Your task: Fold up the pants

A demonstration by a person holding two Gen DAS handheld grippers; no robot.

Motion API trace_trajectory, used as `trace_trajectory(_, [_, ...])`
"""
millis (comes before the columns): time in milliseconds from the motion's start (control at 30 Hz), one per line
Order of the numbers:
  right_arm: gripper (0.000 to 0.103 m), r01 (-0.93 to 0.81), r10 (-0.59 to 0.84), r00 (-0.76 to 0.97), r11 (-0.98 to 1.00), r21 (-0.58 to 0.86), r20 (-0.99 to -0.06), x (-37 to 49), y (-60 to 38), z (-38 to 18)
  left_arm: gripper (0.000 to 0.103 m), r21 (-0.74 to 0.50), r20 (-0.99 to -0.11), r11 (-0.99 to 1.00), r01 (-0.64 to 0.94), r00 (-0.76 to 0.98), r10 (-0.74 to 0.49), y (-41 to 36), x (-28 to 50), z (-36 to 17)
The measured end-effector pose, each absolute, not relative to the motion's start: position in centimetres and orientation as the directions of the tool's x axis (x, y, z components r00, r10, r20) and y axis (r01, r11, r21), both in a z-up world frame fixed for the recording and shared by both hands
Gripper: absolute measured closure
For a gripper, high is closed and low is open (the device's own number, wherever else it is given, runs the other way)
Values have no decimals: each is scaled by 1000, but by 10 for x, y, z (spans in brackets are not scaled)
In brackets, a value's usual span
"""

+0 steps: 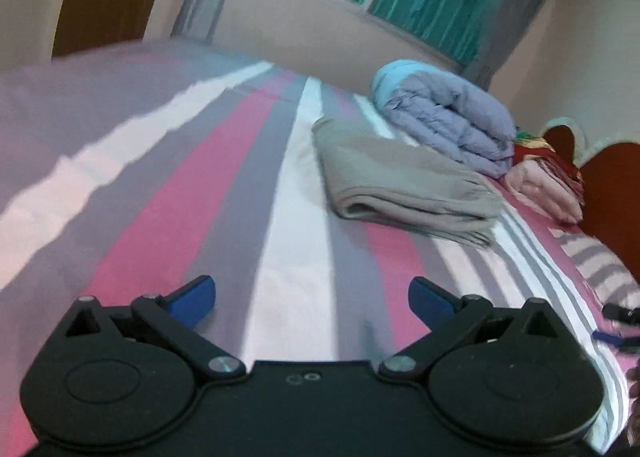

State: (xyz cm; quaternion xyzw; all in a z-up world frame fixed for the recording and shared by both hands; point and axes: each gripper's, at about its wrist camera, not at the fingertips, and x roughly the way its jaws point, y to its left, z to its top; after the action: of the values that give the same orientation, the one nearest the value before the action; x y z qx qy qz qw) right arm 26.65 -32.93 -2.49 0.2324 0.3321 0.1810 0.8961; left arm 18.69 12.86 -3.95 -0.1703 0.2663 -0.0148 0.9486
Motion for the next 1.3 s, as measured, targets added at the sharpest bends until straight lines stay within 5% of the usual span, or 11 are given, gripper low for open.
trace_trajectory(300, [0,-289,347,901,927,239,-259,112,-270,6,6,-184,-355,982,33,930,-98,54,92,-7])
trace_trajectory(633, [0,-295,341,904,934,199,-258,68,-245,2,6,-135,-218,987,93,968,-121,1,32,4])
trace_trajectory(1300, [0,-358,360,904,932,55,-232,66,-224,-3,6,-80,-250,990,112,960,-129,-17,27,-4])
